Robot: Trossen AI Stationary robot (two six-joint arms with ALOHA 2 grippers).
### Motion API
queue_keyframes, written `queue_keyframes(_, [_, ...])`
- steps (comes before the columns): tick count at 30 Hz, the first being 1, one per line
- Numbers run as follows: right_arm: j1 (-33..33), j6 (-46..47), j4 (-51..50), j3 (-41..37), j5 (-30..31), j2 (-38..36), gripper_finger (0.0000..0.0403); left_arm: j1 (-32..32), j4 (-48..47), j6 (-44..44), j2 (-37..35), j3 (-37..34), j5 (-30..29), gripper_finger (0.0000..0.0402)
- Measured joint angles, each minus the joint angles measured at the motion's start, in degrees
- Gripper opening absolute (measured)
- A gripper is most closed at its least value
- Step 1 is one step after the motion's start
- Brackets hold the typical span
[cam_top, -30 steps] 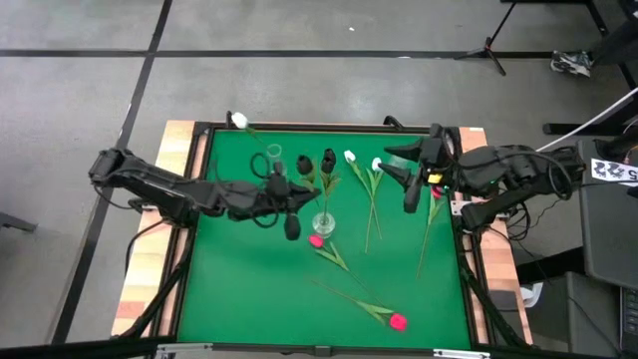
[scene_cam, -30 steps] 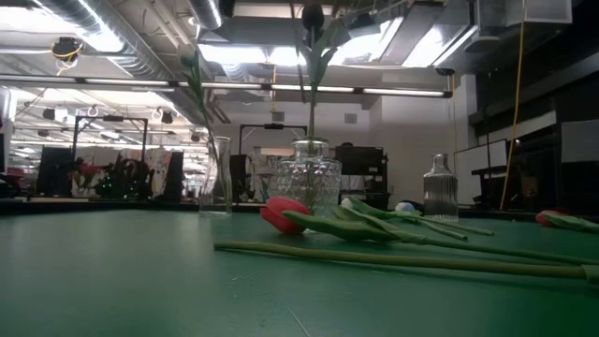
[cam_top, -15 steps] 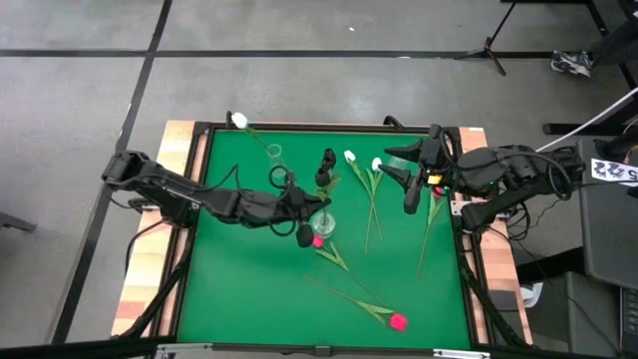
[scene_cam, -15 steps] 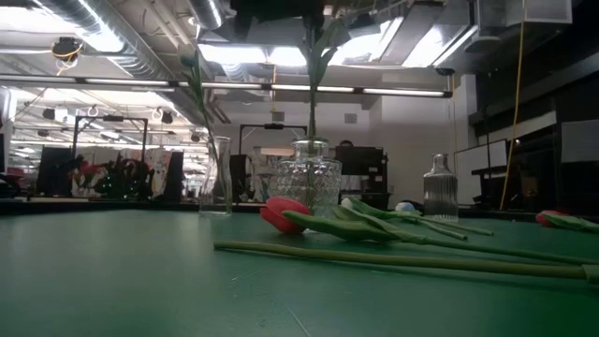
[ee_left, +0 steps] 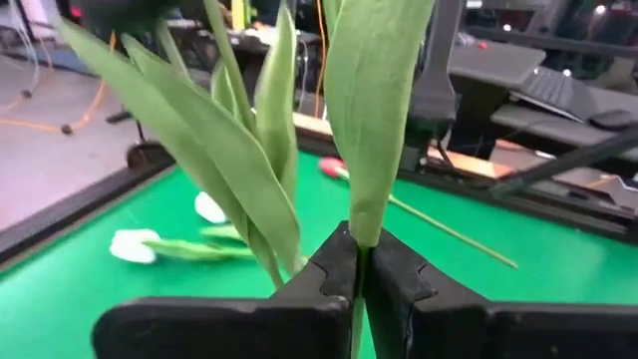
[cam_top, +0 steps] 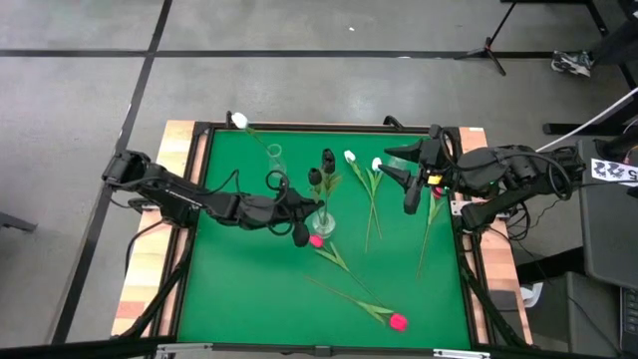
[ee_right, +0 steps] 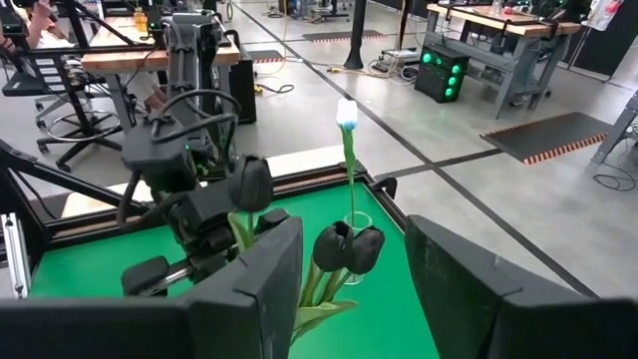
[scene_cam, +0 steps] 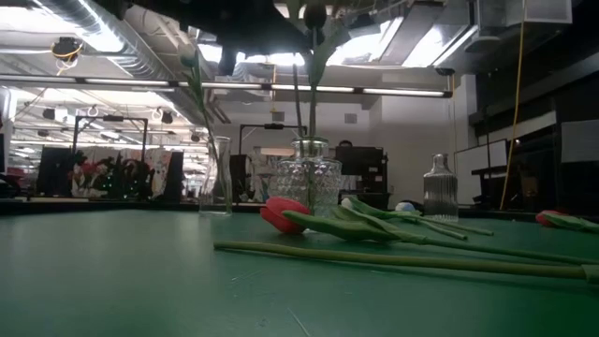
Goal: Sort flowers into vase by color
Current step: Put the black tulip into the bottom transparent vase, then put the top pink tulip into the top right transparent vase
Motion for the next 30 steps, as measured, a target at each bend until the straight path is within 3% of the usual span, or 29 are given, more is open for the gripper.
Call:
queue_keyframes(6, [0.0,-0.02,-0.06,0.0,-1.22,0.0,0.0177,1.86,-0.93,0.61,0.55,0.02,0.29,0.005])
queue_keyframes(12, [0.0,0.72,-2.28,0.0,-3.08,0.0,0.0177,2.8,-1.89,0.37,1.55,0.02,8.82,0.0113])
queue_keyframes(19, [0.0,4.67,-6.13,0.0,-2.25,0.0,0.0177,2.8,-4.49,0.42,0.66,0.0,9.13,0.0189])
queue_keyframes(23, [-0.01,15.24,-17.0,-0.36,2.05,0.0,0.0177,3.07,-10.29,-2.58,-2.4,0.02,9.26,0.0216])
queue_keyframes(30, [-0.02,48.38,-30.04,-6.72,3.78,0.0,0.0177,3.07,-19.2,-5.82,-9.54,0.02,9.25,0.023])
